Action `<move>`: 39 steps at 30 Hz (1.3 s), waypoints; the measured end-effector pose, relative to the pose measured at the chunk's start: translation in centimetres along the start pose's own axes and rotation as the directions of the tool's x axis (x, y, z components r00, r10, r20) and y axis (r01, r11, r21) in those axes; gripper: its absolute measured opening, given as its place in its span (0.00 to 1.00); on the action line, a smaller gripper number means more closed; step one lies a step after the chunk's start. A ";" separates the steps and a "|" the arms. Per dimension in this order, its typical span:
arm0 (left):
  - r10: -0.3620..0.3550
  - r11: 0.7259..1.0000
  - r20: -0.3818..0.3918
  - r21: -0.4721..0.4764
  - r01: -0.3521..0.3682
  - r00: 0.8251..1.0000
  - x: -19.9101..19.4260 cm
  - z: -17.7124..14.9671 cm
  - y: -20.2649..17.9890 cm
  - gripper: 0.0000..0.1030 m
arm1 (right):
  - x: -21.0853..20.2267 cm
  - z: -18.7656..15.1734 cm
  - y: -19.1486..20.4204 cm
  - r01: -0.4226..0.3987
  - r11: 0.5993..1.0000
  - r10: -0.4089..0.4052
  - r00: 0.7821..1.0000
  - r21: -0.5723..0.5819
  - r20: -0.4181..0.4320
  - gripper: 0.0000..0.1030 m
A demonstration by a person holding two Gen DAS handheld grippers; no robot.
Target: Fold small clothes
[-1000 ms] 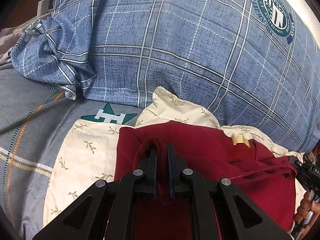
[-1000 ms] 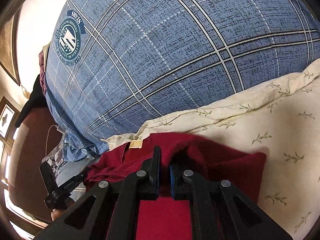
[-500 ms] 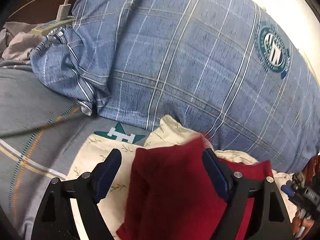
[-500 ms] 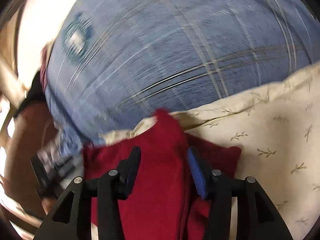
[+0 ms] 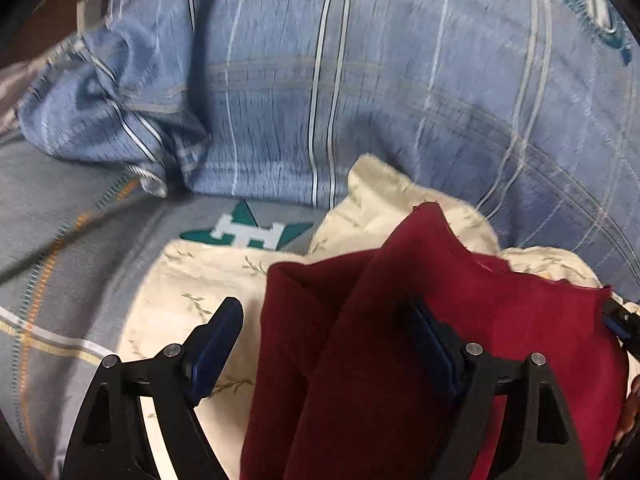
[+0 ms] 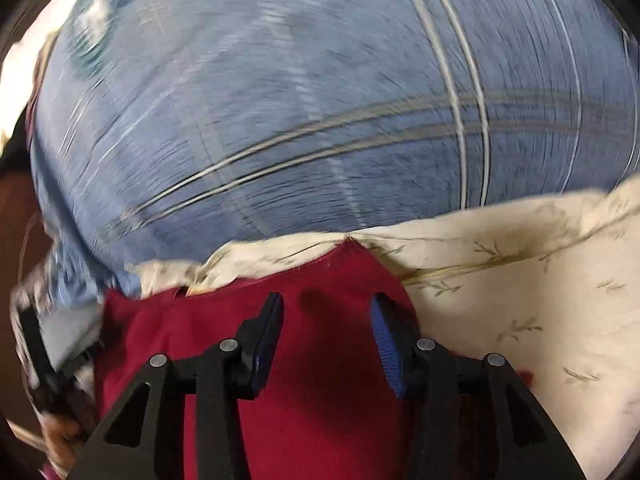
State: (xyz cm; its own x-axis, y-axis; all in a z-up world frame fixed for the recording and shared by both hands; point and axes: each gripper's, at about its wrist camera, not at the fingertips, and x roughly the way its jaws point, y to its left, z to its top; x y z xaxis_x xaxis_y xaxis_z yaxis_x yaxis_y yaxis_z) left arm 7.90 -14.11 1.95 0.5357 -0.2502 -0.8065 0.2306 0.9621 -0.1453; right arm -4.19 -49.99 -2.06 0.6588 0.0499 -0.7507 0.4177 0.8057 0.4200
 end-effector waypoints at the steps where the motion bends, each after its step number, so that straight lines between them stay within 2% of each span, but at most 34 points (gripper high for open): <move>1: -0.008 1.000 -0.006 -0.017 0.008 1.000 0.5 0.1 0.1 0.81 | 0.7 -0.1 -0.7 0.000 1.000 0.000 1.000 0.021 -0.013 0.45; 5: -0.022 0.999 -0.002 -0.025 0.022 1.000 0.1 0.2 0.4 0.79 | -0.9 -0.1 -1.2 -0.049 0.998 0.049 0.999 0.041 -0.008 0.46; 8: -0.030 1.000 0.010 0.008 0.030 1.000 -2.2 -0.5 1.1 0.79 | -5.0 -1.3 -1.3 -0.095 0.995 0.095 0.995 0.025 -0.013 0.48; 13: -0.075 0.997 0.056 0.041 0.072 0.996 -7.5 -3.4 3.2 0.79 | -12.6 -8.1 -1.0 -0.092 0.990 0.092 0.996 -0.102 -0.004 0.51; 18: -0.108 0.994 0.054 0.040 0.106 0.993 -10.9 -6.7 4.4 0.79 | -14.6 -12.9 -0.3 -0.102 0.980 0.096 0.994 -0.171 -0.046 0.50; 19: -0.112 0.993 0.055 0.037 0.110 0.992 -11.4 -7.2 4.5 0.79 | -14.2 -13.5 0.1 -0.094 0.976 0.085 0.995 -0.195 -0.056 0.48; 21: -0.124 0.992 0.049 0.022 0.123 0.991 -12.2 -8.2 4.9 0.79 | -12.8 -14.1 0.4 -0.066 0.973 0.049 0.996 -0.221 -0.079 0.33; 22: -0.129 0.992 0.040 0.010 0.129 0.991 -12.4 -8.8 5.1 0.79 | -12.1 -14.4 0.6 -0.056 0.972 0.036 0.995 -0.227 -0.091 0.14; 26: -0.136 0.989 0.007 -0.051 0.136 0.991 -13.0 -10.5 6.2 0.79 | -13.7 -14.9 0.7 -0.025 0.966 0.006 0.997 -0.259 -0.074 0.08; 29: -0.105 0.993 0.022 -0.050 0.106 0.994 -13.3 -11.3 6.3 0.79 | -14.6 -15.9 0.3 0.028 0.959 -0.050 0.996 -0.281 -0.073 0.07; 33: -0.074 0.996 0.023 -0.057 0.076 0.997 -12.8 -11.1 5.7 0.79 | -14.9 -15.7 0.1 0.028 0.969 -0.050 0.995 -0.246 -0.082 0.08; 34: -0.076 0.995 0.033 -0.059 0.078 0.997 -12.8 -11.0 5.5 0.79 | -15.4 -15.5 0.4 0.017 0.970 -0.035 0.997 -0.243 -0.069 0.14; 36: -0.055 0.997 0.068 -0.041 0.058 0.996 -13.0 -10.8 5.0 0.79 | -17.1 -14.9 1.4 0.010 0.970 -0.015 1.000 -0.241 -0.017 0.20; 38: -0.026 0.999 0.088 -0.026 0.028 0.996 -12.9 -10.8 4.6 0.79 | -17.6 -14.8 3.1 -0.004 0.961 0.003 1.000 -0.278 -0.002 0.40; 39: -0.021 0.999 0.096 -0.024 0.023 0.995 -12.9 -10.8 4.5 0.79 | -17.7 -14.9 4.1 -0.006 0.953 0.008 1.000 -0.302 0.004 0.43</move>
State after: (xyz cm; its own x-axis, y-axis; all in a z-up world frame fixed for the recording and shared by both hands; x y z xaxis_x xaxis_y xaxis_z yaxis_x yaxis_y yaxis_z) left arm -6.75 -5.42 5.47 0.6064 -0.2794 -0.7444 0.2237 0.9584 -0.1775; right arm -23.45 -38.79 5.37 0.6642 0.0538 -0.7456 0.2051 0.9460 0.2510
